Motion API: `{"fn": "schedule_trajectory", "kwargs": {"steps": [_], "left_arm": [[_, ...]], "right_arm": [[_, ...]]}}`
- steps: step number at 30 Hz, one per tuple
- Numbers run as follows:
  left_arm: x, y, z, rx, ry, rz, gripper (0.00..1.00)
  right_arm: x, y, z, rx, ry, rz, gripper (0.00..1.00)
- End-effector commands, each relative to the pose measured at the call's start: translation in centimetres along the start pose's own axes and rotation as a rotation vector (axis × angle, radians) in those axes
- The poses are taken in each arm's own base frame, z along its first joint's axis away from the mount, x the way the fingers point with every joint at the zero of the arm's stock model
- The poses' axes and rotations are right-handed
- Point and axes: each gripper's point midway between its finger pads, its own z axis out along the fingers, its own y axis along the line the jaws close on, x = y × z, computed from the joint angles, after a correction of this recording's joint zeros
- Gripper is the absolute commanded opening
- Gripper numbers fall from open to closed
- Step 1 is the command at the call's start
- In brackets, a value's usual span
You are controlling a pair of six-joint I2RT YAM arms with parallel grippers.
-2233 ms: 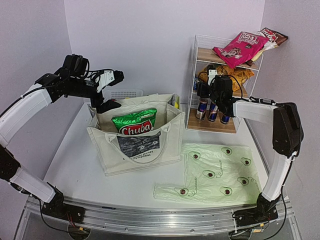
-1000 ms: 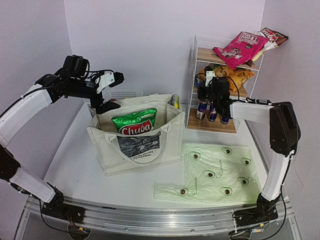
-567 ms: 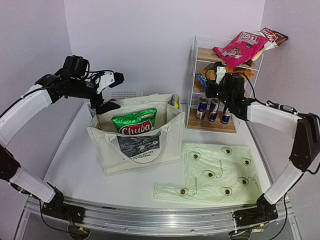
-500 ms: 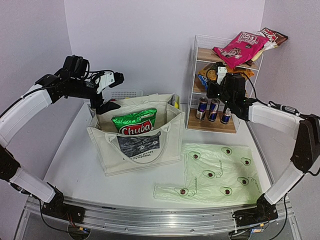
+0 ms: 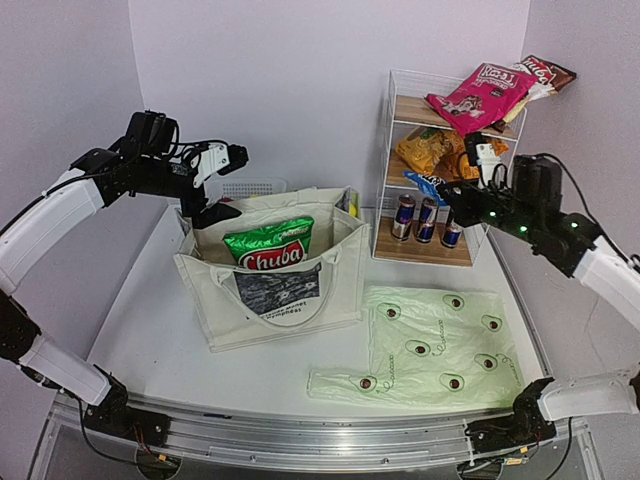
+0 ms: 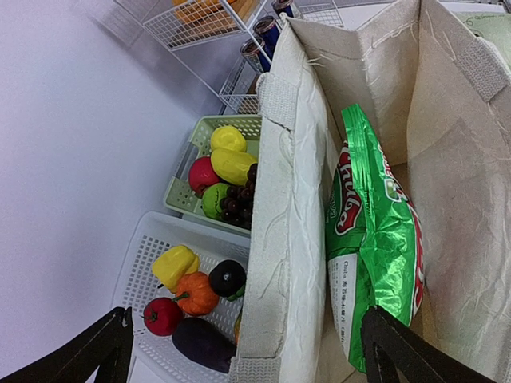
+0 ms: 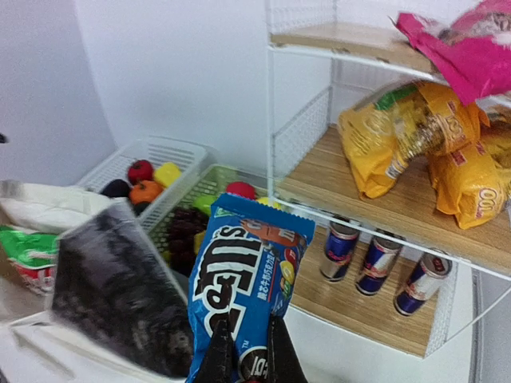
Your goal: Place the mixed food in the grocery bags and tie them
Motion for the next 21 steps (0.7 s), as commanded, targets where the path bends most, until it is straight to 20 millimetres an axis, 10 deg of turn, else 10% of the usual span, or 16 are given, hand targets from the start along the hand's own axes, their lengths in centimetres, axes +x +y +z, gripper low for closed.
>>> {"fn": "schedule_trajectory", "kwargs": {"steps": [1,11,21], "left_arm": [[-1.1,0.2,-0.7,-0.020,-0.043,0.030,0.99],[1.5,1.8,1.5,-0.027,0.108,0.016,0.99],[3.3,0.7,3.4,0.068,0.145,-0.008,0.99]], "right_arm": [[-0.6,6.3,-5.5,-0.344,0.042,-0.020,0.00],[-1.9,19.5,-4.4,-0.743,0.200,-0.431,0.00],[-0.8,22.4,1.2,-0.807,0.179,-0.685,0.00]]}}
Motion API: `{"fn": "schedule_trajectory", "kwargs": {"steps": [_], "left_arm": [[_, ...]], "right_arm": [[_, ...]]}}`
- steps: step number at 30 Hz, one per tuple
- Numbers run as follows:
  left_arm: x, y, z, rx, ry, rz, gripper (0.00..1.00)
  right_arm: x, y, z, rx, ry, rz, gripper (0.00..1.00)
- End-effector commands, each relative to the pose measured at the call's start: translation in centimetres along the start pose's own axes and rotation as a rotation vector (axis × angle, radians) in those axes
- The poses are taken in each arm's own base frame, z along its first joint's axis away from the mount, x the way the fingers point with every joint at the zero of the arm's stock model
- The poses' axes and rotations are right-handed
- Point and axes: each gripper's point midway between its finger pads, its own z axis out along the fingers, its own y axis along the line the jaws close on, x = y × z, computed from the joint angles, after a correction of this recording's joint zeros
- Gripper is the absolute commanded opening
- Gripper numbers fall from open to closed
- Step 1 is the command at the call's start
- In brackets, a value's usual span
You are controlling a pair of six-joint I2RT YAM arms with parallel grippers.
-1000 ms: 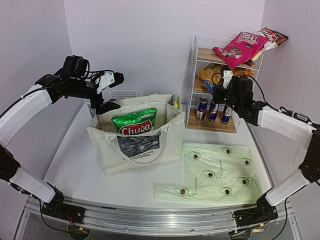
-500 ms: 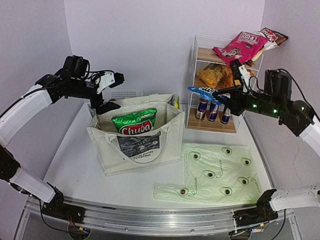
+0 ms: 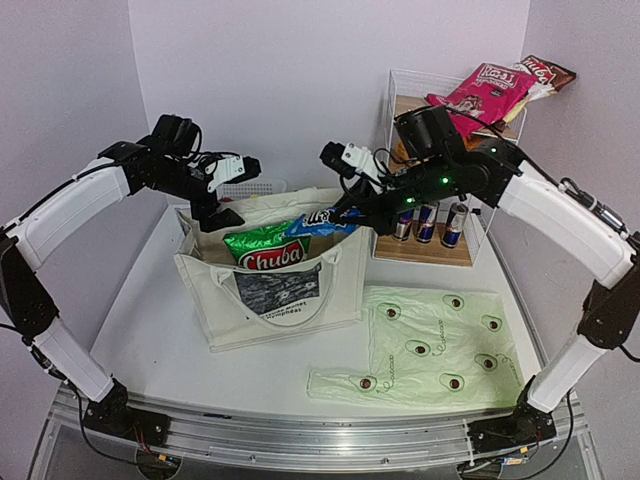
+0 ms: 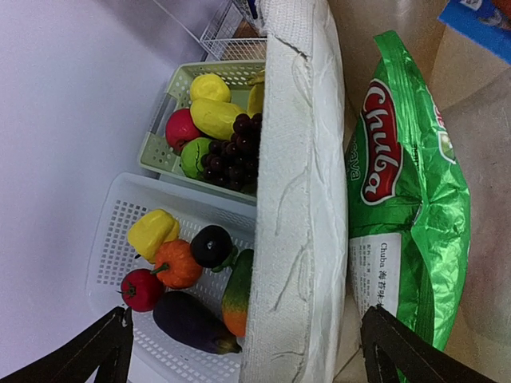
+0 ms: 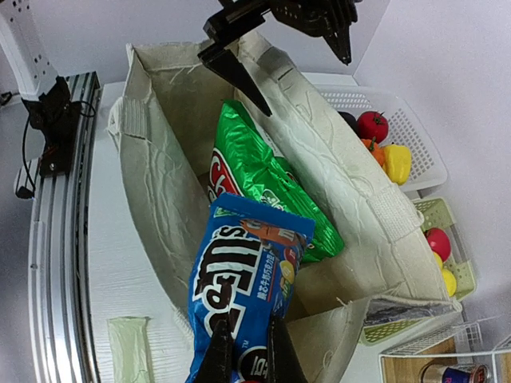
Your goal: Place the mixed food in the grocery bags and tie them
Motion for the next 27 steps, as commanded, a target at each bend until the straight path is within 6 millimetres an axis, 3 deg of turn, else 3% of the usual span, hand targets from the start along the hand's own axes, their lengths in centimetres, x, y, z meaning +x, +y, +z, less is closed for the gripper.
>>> {"fn": "schedule_trajectory", "kwargs": {"steps": [1,5,8,12,14,16,19,21,24,27], "left_arm": [[-0.1,0.3,-0.1,0.014,-0.003,0.022,0.99],[-0.3,-0.1,0.3,0.042,-0.015,0.037,0.94],[-0.6,-0.6,0.2,0.072,-0.031,0.044,0.79],[-0.6,-1.1,0.1,0.102,-0.034,0.044,0.59],[-0.7,-1.3,-0.1,0.111,-0.040,0.045,0.47],[-0.8,-1.5,-0.2,0.117,-0.045,0.045,0.32],[-0.8,-1.5,-0.3,0.117,-0.046,0.043,0.08],[-0.8,-1.5,-0.3,0.115,-0.047,0.042,0.01],[-1.0,-1.6,-0.5,0.115,-0.053,0.038,0.00],[-1.0,-1.7,-0.5,0.119,-0.053,0.026,0.00]], "right_arm": [[-2.5,0.3,0.3,-0.039,-0.042,-0.174,0.00],[-2.3,0.8,2.3,-0.069,0.009,-0.244,0.00],[-0.9,1.3,3.9,-0.093,0.088,-0.287,0.00],[-0.6,1.8,4.8,-0.119,0.101,-0.317,0.02],[-0.8,1.4,4.9,-0.099,0.105,-0.321,0.21],[-1.8,0.5,4.8,-0.049,0.089,-0.276,0.51],[-5.5,-2.5,3.8,0.113,0.000,-0.125,0.79],[-7.0,-3.8,2.6,0.187,-0.055,-0.034,0.83],[-9.1,-5.6,-0.4,0.253,-0.189,0.125,0.85],[-8.2,-8.0,-3.1,0.286,-0.281,0.308,0.85]]}}
